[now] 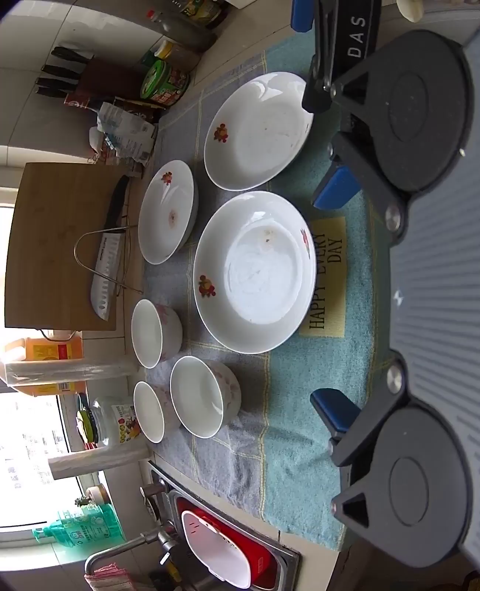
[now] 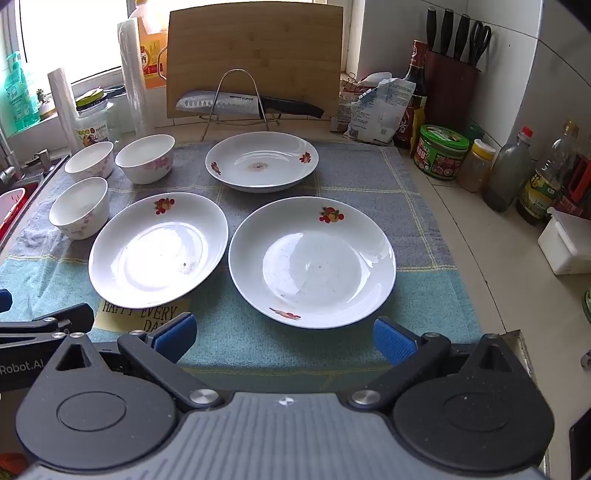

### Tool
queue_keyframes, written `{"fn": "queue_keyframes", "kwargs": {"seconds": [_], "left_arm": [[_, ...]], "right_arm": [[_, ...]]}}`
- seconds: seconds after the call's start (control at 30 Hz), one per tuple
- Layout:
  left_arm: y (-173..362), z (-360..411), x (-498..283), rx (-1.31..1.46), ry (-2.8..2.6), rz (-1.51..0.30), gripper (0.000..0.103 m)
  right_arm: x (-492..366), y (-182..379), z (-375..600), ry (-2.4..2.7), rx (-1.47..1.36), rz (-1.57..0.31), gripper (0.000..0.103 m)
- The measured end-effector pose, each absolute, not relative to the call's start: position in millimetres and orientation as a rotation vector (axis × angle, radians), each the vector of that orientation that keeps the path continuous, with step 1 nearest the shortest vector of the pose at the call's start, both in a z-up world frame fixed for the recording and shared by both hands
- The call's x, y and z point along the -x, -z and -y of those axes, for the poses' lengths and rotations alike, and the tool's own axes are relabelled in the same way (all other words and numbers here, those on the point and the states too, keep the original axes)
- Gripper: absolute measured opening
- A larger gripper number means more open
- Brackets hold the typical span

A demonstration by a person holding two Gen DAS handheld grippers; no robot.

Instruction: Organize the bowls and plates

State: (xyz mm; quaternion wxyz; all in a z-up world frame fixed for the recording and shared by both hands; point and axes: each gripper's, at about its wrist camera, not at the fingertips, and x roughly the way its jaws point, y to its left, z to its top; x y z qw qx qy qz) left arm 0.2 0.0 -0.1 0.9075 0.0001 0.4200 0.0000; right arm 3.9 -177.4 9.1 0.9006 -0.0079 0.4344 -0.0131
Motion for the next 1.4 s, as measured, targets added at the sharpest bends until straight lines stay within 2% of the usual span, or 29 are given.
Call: {"fn": "queue_keyframes", "kwargs": {"seconds": [1.4], "left_arm": [[-9,-2,4,0.010,0.007,-0.841,0.102]], "right_arm": [[-2,-12,171,0.044,0.047,-0.878,0.103]]}}
